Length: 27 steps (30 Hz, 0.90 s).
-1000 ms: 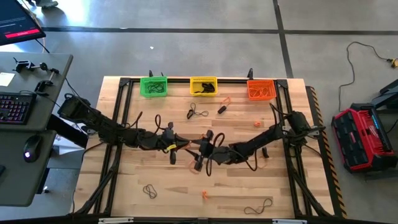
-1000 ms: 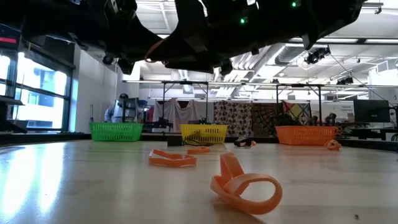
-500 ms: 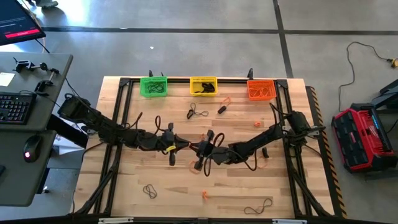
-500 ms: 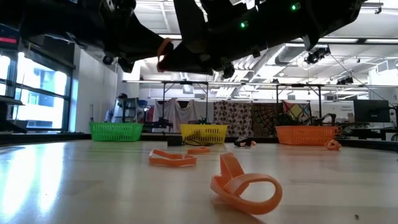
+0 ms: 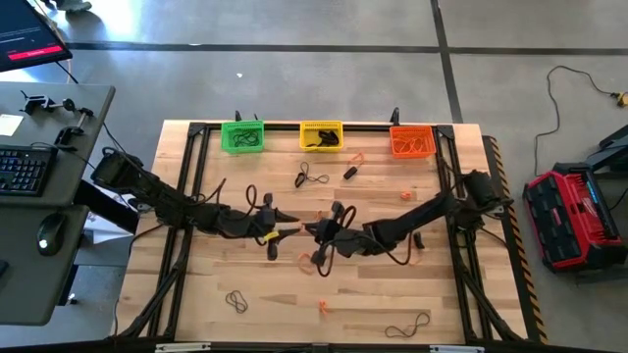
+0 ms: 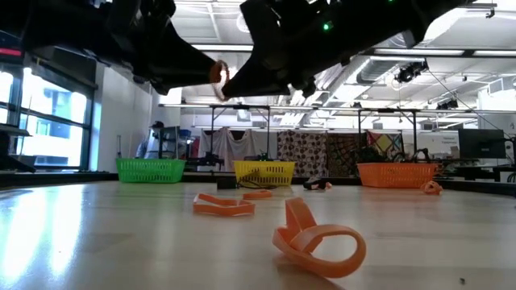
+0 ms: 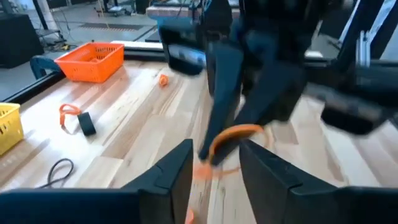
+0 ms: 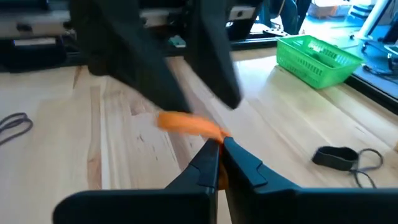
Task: Sort rubber bands into baskets
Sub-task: Put the orange rubber band into the orange bin
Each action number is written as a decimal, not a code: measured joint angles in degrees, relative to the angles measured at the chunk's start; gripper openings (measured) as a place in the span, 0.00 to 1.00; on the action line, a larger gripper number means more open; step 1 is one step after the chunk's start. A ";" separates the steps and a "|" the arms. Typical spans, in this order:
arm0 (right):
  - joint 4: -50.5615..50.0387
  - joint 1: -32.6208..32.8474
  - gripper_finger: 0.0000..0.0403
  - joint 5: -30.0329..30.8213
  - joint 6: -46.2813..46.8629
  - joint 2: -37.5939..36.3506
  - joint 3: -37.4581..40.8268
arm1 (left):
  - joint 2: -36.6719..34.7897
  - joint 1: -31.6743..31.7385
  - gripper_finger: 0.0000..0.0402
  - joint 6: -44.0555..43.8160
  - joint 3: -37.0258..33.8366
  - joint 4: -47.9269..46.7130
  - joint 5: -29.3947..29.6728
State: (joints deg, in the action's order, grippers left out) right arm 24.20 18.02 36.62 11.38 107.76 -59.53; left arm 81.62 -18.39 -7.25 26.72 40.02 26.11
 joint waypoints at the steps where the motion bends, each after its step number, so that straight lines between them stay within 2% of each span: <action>1: -1.11 -0.04 0.00 -0.02 0.17 -0.66 0.00 | 0.00 0.00 0.32 -0.01 0.02 -0.68 0.00; 8: -8.18 -0.04 0.00 1.30 0.14 -4.32 0.00 | 0.00 0.00 0.33 0.70 0.02 -3.22 0.20; 12: -18.90 -0.89 0.00 5.44 1.09 -9.47 0.00 | 0.00 0.00 0.33 0.88 0.02 -3.34 0.24; 16: -32.55 -3.59 0.00 6.80 4.55 -16.33 0.00 | 0.00 0.00 0.33 0.44 0.02 -3.34 0.22; 22: -54.15 -10.75 0.00 9.79 11.79 -25.78 0.00 | 0.00 0.00 0.33 -0.25 0.02 -3.36 0.09; 27: -67.01 -21.82 0.00 7.29 15.62 -30.85 0.00 | 0.00 0.00 0.33 -0.71 0.02 -3.32 -0.11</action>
State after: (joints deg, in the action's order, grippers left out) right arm -42.81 -3.80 43.91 27.00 76.90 -59.53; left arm 81.62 -18.39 -7.96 26.74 36.70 26.00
